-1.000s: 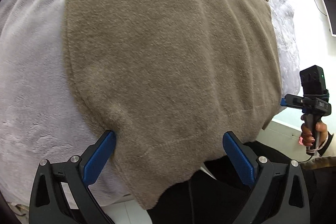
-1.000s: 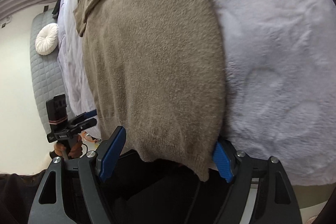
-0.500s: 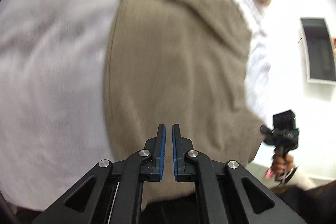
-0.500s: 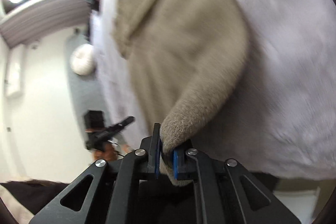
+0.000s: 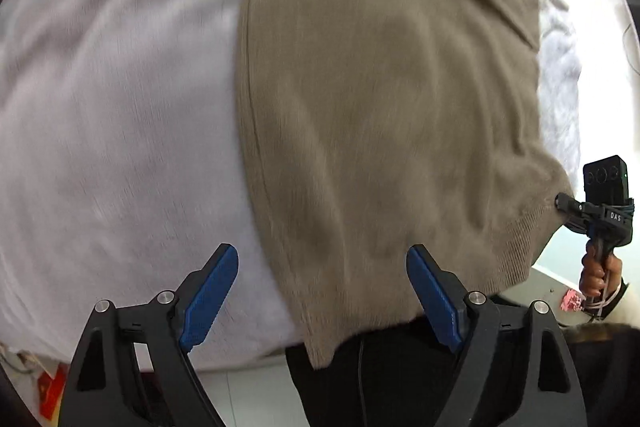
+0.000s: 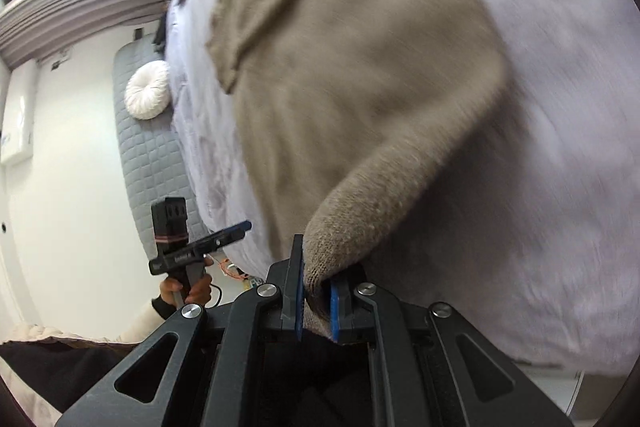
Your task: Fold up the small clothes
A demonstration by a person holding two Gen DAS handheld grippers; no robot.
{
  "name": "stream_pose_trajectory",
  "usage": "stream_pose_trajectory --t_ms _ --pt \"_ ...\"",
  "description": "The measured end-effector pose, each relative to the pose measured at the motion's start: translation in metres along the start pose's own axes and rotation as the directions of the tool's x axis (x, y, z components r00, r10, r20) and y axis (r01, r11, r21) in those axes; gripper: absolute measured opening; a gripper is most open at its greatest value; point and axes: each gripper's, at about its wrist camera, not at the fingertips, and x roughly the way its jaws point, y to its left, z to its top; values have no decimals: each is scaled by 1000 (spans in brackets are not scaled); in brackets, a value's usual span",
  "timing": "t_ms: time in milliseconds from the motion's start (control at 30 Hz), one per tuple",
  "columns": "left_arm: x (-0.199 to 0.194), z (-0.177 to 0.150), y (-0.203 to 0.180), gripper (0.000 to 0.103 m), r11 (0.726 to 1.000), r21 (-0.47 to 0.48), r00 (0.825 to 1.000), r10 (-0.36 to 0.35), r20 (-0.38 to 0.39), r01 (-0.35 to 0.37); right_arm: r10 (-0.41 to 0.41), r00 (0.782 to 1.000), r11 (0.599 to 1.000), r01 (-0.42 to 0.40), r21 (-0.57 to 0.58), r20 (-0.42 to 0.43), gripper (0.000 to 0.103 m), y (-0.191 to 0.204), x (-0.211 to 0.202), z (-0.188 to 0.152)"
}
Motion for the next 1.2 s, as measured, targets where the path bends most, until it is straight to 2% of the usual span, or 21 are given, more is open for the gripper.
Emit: stream_pose_trajectory --t_ms 67,133,167,200,267,333,367,400,433,467,500,600,667,700,767,867,933,1000,1067,1100,1200 --pt "12 -7 0 86 1000 -2 999 -16 -35 16 -20 1000 999 20 37 -13 14 -15 -2 -6" --pt "25 -14 1 86 999 -6 997 -33 -70 33 -51 998 997 52 59 -25 21 -25 2 -11" --pt "28 -16 0 86 999 -12 996 -44 -81 43 -68 997 995 70 65 -31 34 -29 4 -12" --pt "35 -18 1 86 998 -23 993 -62 -96 60 -72 997 995 75 64 -36 56 -30 7 -12" --pt "41 -20 4 86 997 -28 990 -70 -120 67 -78 996 995 81 55 -44 61 -33 12 -14" --pt "45 -17 1 86 997 -25 988 -76 -138 73 -76 996 996 78 52 -48 61 -34 16 -15" --pt "46 -16 -2 86 997 -20 987 -77 -142 75 -82 995 995 85 51 -52 56 -34 18 -16" --pt "48 -15 -6 73 997 -16 987 -78 -139 76 -94 994 994 96 46 -62 49 -34 21 -17" --pt "46 -17 -6 42 997 -4 988 -75 -138 76 -104 992 994 107 38 -70 25 -33 24 -19" --pt "45 -17 -6 27 998 2 988 -68 -140 69 -98 993 994 100 34 -68 10 -29 27 -19" --pt "41 -18 -1 11 994 -16 985 -108 -134 107 -72 996 997 74 31 -59 10 -27 25 -21" --pt "14 -16 9 11 962 -82 964 -265 -36 262 49 999 999 -49 19 -8 10 -9 15 -19" --pt "-7 -11 8 11 947 -83 951 -308 36 310 131 990 991 -131 -2 54 10 10 1 -12" --pt "-23 -3 8 11 936 -82 938 -335 92 342 166 983 986 -166 -12 81 10 18 -3 -7" --pt "-44 12 8 11 921 -75 914 -365 177 383 231 964 973 -227 -41 135 10 34 -12 8" --pt "-77 51 6 11 900 -43 860 -399 318 433 310 929 950 -296 -97 199 10 59 -19 43" --pt "-91 83 2 11 905 -13 841 -388 378 424 343 909 939 -322 -125 238 10 73 -21 74" --pt "-99 122 -6 11 923 3 832 -349 431 385 352 895 936 -328 -130 274 10 79 -22 106" --pt "-103 152 -15 11 939 3 833 -307 461 345 342 888 940 -325 -106 307 10 78 -21 138" --pt "-104 173 -21 12 959 -14 844 -241 480 282 329 885 943 -323 -75 328 10 75 -18 154" --pt "-101 211 -28 12 984 -41 870 -132 475 172 266 888 957 -291 12 374 10 59 -12 191"
